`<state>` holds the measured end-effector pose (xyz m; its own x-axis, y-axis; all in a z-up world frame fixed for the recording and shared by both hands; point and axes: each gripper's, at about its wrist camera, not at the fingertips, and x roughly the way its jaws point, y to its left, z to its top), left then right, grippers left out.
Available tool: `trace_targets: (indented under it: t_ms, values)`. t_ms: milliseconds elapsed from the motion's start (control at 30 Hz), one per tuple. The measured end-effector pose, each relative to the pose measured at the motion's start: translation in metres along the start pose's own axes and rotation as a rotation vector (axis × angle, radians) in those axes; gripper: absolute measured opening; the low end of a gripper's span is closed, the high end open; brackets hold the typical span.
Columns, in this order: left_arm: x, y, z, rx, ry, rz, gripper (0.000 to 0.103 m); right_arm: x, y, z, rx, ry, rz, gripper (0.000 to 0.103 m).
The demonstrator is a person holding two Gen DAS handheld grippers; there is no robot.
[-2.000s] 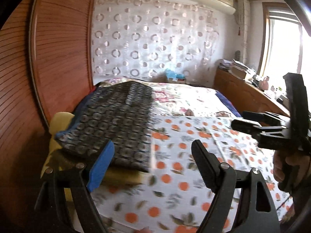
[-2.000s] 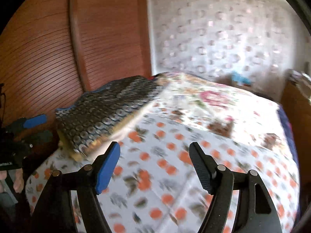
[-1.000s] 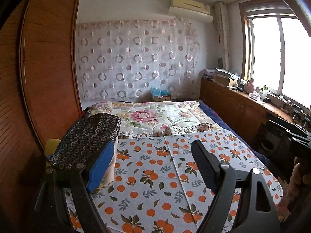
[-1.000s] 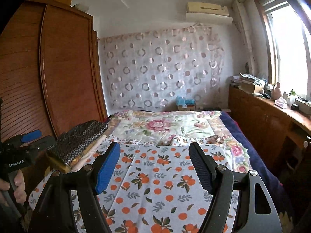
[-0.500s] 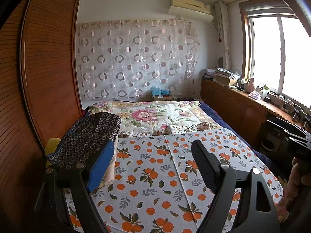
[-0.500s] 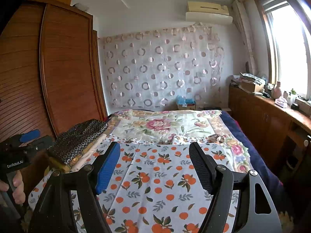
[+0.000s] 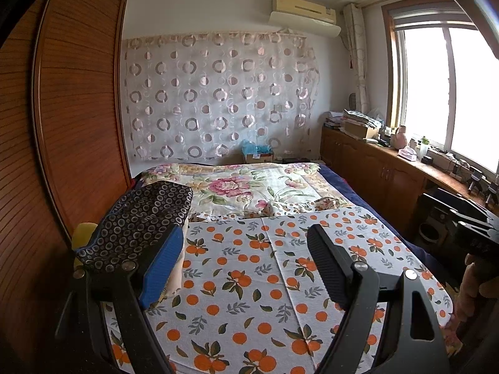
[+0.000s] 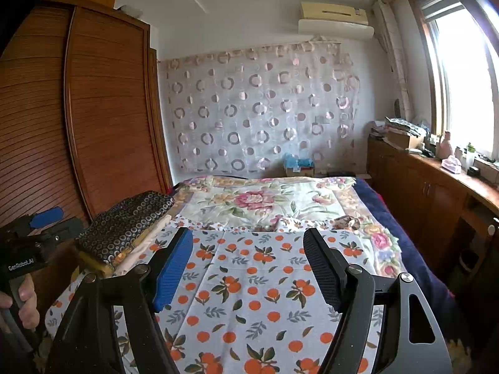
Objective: Fold small clothes
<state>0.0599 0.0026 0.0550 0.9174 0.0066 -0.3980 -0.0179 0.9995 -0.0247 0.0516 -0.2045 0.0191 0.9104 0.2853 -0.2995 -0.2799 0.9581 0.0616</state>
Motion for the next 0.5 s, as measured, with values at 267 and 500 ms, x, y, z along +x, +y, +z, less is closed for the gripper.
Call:
trace_targets:
  t_ms: [267,500]
  values:
    - [-0.0006,-0.0011,-0.0006,0.002,-0.001,-0.001,0.082,-0.0001,-0.0020,0.0002,0.000,-0.002,0.002,0.075]
    - [-0.0002,-0.0012,-0.0008,0.001,-0.001,-0.001,0.082,0.0007,-0.0030,0.0007,-0.004,-0.003,0.003,0.075]
